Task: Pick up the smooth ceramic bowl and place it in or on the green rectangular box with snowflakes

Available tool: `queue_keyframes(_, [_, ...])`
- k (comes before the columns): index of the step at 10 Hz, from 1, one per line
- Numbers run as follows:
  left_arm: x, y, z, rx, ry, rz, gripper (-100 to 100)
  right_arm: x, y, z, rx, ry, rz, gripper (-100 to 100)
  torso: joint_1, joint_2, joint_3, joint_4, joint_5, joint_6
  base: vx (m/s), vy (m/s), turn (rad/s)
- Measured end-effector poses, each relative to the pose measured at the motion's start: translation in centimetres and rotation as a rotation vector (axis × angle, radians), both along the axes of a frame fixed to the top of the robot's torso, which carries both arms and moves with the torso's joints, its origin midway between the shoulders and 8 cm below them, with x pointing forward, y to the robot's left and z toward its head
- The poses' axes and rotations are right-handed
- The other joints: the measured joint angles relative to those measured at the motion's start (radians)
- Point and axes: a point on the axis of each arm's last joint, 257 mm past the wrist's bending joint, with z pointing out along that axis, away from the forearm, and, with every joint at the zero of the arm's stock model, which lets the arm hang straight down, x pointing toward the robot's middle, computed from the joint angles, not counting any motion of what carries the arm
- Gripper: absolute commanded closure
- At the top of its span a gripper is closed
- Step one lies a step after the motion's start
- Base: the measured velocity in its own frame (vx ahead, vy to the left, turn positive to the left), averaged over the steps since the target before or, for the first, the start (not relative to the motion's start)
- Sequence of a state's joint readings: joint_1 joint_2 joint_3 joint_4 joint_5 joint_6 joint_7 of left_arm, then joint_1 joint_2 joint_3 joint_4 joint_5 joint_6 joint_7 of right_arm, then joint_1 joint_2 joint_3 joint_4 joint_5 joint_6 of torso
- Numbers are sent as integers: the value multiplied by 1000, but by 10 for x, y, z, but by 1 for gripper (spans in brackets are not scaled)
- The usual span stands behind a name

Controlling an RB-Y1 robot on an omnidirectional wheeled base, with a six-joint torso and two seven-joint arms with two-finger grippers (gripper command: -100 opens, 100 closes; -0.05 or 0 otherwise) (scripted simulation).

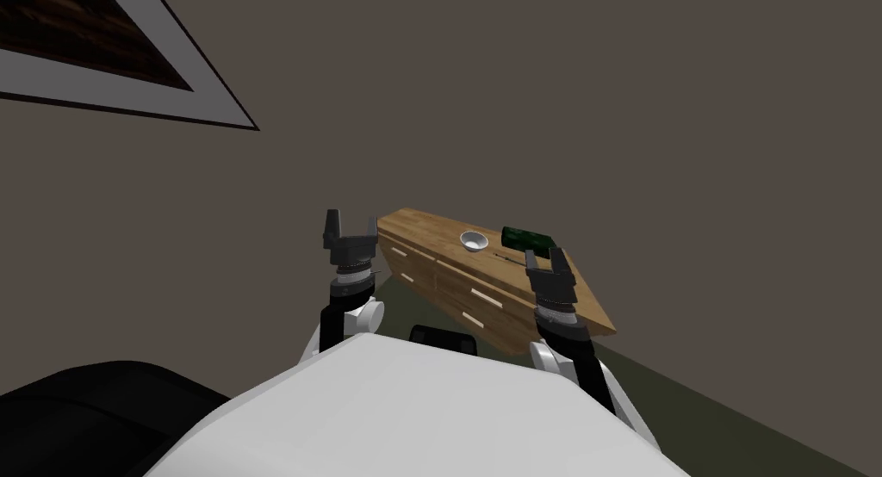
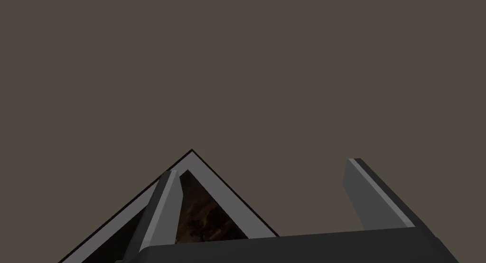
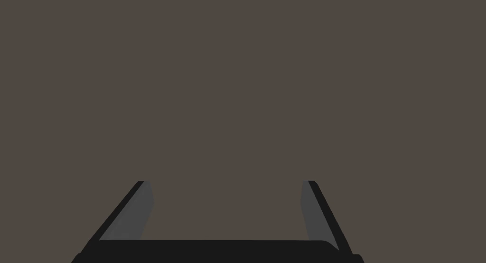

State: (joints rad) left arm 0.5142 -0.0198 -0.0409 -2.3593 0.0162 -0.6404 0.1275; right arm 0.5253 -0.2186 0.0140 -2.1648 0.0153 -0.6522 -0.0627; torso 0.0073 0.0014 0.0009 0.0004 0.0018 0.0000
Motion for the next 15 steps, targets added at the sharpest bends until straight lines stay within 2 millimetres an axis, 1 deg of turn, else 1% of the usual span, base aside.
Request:
queue_keyframes(4, [0,0,0,0,0,0,0,2,8,-11,-164,12,18,-100,-2,0,0,0,0,0,-17,103,51])
queue_keyframes(9, [0,0,0,0,0,0,0,6,17,-31,-399,20,41,-100,0,0,0,0,0,0,-13,111,47])
queue_keyframes(13, [0,0,0,0,0,0,0,8,19,-51,-596,23,61,-100,0,0,0,0,0,0,-12,117,62])
queue_keyframes(15, [0,0,0,0,0,0,0,8,19,-57,-663,22,75,-100,-4,-1,0,0,-1,0,14,74,36])
